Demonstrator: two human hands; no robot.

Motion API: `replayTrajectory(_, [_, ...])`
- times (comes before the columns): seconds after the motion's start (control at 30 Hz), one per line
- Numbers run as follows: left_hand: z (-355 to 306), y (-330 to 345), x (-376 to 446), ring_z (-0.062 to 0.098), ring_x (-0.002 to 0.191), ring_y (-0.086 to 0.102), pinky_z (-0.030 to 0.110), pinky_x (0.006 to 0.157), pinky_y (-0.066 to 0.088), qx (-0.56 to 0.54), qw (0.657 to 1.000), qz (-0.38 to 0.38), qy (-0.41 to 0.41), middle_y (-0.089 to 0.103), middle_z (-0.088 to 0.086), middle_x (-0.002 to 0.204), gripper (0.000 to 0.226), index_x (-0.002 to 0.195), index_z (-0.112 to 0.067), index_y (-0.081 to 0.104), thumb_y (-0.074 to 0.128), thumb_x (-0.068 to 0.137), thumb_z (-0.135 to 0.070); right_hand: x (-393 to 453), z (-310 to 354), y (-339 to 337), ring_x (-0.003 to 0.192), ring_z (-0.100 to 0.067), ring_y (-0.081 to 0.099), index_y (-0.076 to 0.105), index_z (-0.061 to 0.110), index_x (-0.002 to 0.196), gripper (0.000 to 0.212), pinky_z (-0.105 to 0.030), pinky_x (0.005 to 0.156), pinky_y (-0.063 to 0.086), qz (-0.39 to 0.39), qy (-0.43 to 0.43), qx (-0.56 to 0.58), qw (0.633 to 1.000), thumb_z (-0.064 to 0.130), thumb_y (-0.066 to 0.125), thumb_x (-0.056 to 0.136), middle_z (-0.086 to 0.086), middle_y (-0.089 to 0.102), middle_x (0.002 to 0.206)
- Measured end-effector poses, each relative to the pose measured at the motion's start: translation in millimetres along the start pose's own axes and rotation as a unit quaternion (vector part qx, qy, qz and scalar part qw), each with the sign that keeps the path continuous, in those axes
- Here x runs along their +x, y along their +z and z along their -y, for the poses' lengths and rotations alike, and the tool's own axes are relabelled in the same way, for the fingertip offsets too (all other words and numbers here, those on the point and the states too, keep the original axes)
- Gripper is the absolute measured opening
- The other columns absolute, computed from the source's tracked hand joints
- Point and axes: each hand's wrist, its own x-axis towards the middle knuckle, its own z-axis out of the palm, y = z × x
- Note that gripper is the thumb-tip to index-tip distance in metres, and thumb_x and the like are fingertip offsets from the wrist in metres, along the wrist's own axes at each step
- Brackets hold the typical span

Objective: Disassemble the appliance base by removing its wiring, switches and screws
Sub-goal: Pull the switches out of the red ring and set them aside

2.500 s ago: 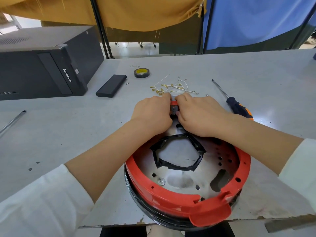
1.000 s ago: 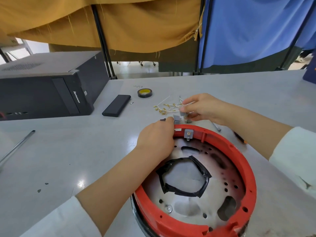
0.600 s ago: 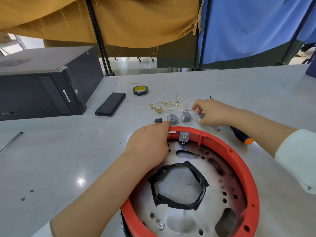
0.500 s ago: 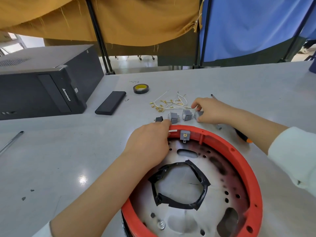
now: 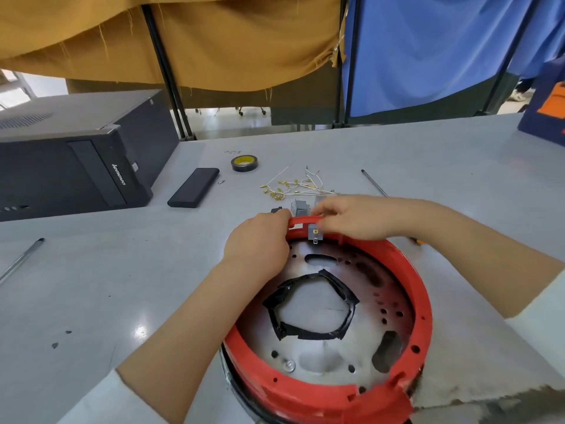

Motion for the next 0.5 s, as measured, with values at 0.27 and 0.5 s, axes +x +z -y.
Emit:
replayTrajectory(0.27, [-9.0,-3.9,-18.7,0.032,0.106,0.053,0.035,0.075,0.040,0.010,0.995,0.077,-0.055,0.053,0.012,0.117,0.027,0.118,-0.009,0.041,0.042,0.095,-0.023,-13.7,7.1,29.5,0.090,-0.023,0.057,0.046,0.019,0.110,0.022,-0.041,0.081,0.047,-0.066,-0.056,-0.135,0.987,0.030,0.036,0.093,-0.002,0.057,0.108])
replayTrajectory(0.5, [-10.5,-8.3,-0.9,0.032,0.119,0.044,0.040,0.096,0.035,0.050,0.993,0.100,0.031,0.042,0.014,0.133,0.026,0.116,-0.010,0.045,0.036,0.094,-0.021,-8.3,8.1,27.9,0.072,-0.017,0.049,0.039,0.022,0.091,0.014,-0.034,0.065,0.036,-0.058,-0.041,-0.162,0.984,0.035,0.033,0.093,-0.003,0.056,0.096])
